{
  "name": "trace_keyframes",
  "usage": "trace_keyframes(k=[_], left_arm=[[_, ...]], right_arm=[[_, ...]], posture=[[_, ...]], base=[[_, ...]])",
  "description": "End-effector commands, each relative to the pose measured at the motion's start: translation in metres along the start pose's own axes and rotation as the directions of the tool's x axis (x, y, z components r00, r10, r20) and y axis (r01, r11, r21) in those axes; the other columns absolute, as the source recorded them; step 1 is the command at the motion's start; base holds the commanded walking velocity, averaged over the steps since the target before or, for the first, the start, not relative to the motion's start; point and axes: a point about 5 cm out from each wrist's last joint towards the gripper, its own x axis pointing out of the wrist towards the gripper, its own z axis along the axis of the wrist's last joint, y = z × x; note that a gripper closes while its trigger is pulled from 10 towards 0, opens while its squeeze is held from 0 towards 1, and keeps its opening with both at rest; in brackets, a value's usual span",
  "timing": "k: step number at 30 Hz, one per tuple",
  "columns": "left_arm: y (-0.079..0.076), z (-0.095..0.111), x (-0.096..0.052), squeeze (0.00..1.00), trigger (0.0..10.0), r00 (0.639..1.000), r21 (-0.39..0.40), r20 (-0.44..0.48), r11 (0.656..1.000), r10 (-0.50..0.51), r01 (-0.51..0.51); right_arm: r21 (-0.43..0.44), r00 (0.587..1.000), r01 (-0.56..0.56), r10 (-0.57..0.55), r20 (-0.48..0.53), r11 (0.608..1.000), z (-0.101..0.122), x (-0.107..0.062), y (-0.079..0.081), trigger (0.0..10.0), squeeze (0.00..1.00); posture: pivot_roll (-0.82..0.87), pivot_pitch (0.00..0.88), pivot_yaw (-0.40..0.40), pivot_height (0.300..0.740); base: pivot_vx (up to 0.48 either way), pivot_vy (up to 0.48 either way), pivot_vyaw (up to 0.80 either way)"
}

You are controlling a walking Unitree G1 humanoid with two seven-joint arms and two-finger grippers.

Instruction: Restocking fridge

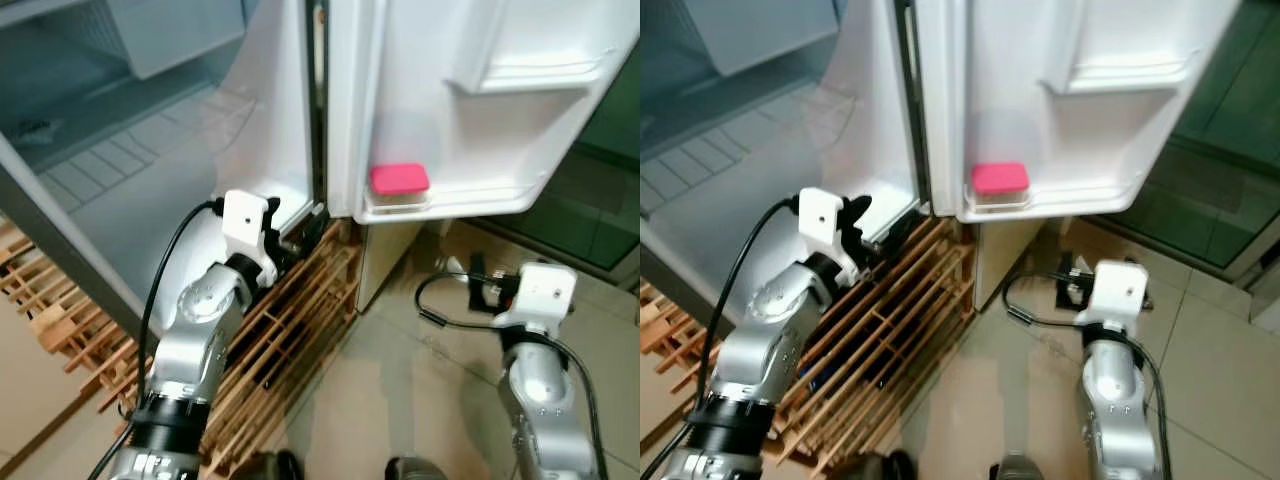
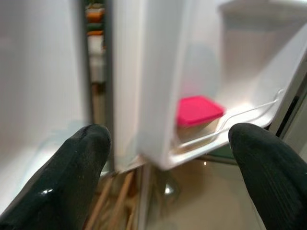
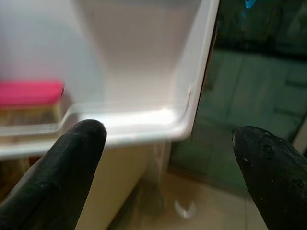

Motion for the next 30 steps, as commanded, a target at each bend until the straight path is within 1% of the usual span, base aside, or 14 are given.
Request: trace_keyframes(k=[1, 4, 6, 8, 9, 15, 17, 20, 21, 23, 25, 28, 29, 30], left_arm=[[0.002, -0.002, 0.002, 0.0, 10.0, 1.0, -0.015, 0.001, 1.0, 0.015, -0.015], [0.006, -0.001, 0.006, 0.0, 10.0, 0.999, -0.014, 0.005, 0.999, 0.034, -0.034], [0.009, -0.001, 0.006, 0.0, 10.0, 0.999, -0.013, 0.008, 0.999, 0.045, -0.044], [0.011, -0.002, 0.006, 0.0, 10.0, 0.999, -0.008, 0.008, 0.999, 0.054, -0.054], [0.012, -0.004, 0.005, 0.0, 10.0, 0.998, -0.002, 0.004, 0.998, 0.065, -0.065], [0.009, -0.008, 0.008, 0.0, 10.0, 0.998, -0.003, -0.002, 0.998, 0.067, -0.067], [0.011, -0.009, 0.009, 0.0, 10.0, 0.996, 0.01, -0.009, 0.996, 0.084, -0.084], [0.012, -0.009, 0.01, 0.0, 10.0, 0.995, 0.019, -0.005, 0.995, 0.098, -0.098], [0.014, -0.008, 0.011, 0.0, 10.0, 0.993, 0.047, -0.001, 0.992, 0.117, -0.117], [0.024, -0.013, 0.013, 0.0, 10.0, 0.973, 0.151, -0.046, 0.965, 0.225, -0.216], [0.024, -0.012, 0.013, 0.0, 10.0, 0.976, 0.134, -0.034, 0.969, 0.216, -0.21], [0.024, -0.011, 0.013, 0.0, 10.0, 0.98, 0.154, -0.028, 0.97, 0.197, -0.19], [0.023, -0.009, 0.012, 0.0, 10.0, 0.982, 0.135, -0.003, 0.973, 0.191, -0.188], [0.022, -0.008, 0.013, 0.0, 10.0, 0.982, 0.138, 0.001, 0.972, 0.19, -0.188]], right_arm=[[-0.014, 1.0, 0.012, -0.013, -0.011, 1.0, -0.002, 0.002, -0.004, 10.0, 0.0], [-0.012, 1.0, 0.004, -0.004, -0.008, 1.0, 0.001, 0.007, -0.006, 10.0, 0.0], [-0.004, 1.0, -0.013, 0.013, -0.01, 1.0, 0.002, 0.009, -0.004, 10.0, 0.0], [-0.009, 0.999, -0.032, 0.032, -0.011, 0.999, 0.002, 0.01, -0.001, 10.0, 0.0], [-0.01, 0.998, -0.064, 0.064, -0.019, 0.998, 0.001, 0.009, 0.003, 10.0, 0.0], [-0.025, 0.991, -0.133, 0.132, -0.038, 0.991, -0.003, 0.007, 0.011, 10.0, 0.0], [-0.064, 0.987, -0.156, 0.153, -0.049, 0.986, -0.004, 0.007, 0.012, 10.0, 0.0], [-0.063, 0.986, -0.164, 0.161, -0.052, 0.984, -0.005, 0.007, 0.013, 10.0, 0.0], [-0.061, 0.985, -0.168, 0.165, -0.051, 0.984, -0.005, 0.007, 0.013, 10.0, 0.0], [-0.046, 0.983, -0.178, 0.176, -0.053, 0.983, -0.005, 0.006, 0.015, 10.0, 0.0], [-0.041, 0.982, -0.185, 0.183, -0.053, 0.982, -0.005, 0.005, 0.017, 10.0, 0.0], [-0.031, 0.979, -0.196, 0.194, -0.056, 0.98, -0.006, 0.004, 0.02, 10.0, 0.0], [-0.026, 0.976, -0.212, 0.211, -0.053, 0.977, -0.005, 0.005, 0.024, 10.0, 0.0], [-0.028, 0.974, -0.223, 0.222, -0.049, 0.974, -0.005, 0.006, 0.025, 10.0, 0.0]], posture=[[-0.2, 0.0, 0.104, 0.74], [-0.21, 0.0, 0.104, 0.74], [-0.21, 0.0, 0.103, 0.74], [-0.21, 0.0, 0.1, 0.74], [-0.21, 0.0, 0.091, 0.74], [-0.2, 0.0, 0.075, 0.74], [-0.2, 0.0, 0.075, 0.74], [-0.2, 0.0, 0.076, 0.74], [-0.2, 0.0, 0.076, 0.74], [-0.21, 0.0, 0.087, 0.74], [-0.21, 0.0, 0.088, 0.74], [-0.21, 0.0, 0.088, 0.74], [-0.21, 0.0, 0.086, 0.74], [-0.21, 0.0, 0.086, 0.74]], base=[[0.0, -0.454, 0.0], [0.0, -0.453, 0.0], [0.0, -0.454, 0.0], [0.0, -0.454, 0.0], [0.0, -0.454, 0.0], [0.0, -0.454, 0.0], [0.0, -0.452, 0.63], [0.0, -0.45, 0.62], [0.0, -0.454, 0.62], [0.0, 0.0, 0.61], [0.0, 0.0, 0.59], [0.0, 0.0, 0.58], [0.0, 0.0, 0.58], [0.0, -0.48, 0.57]])
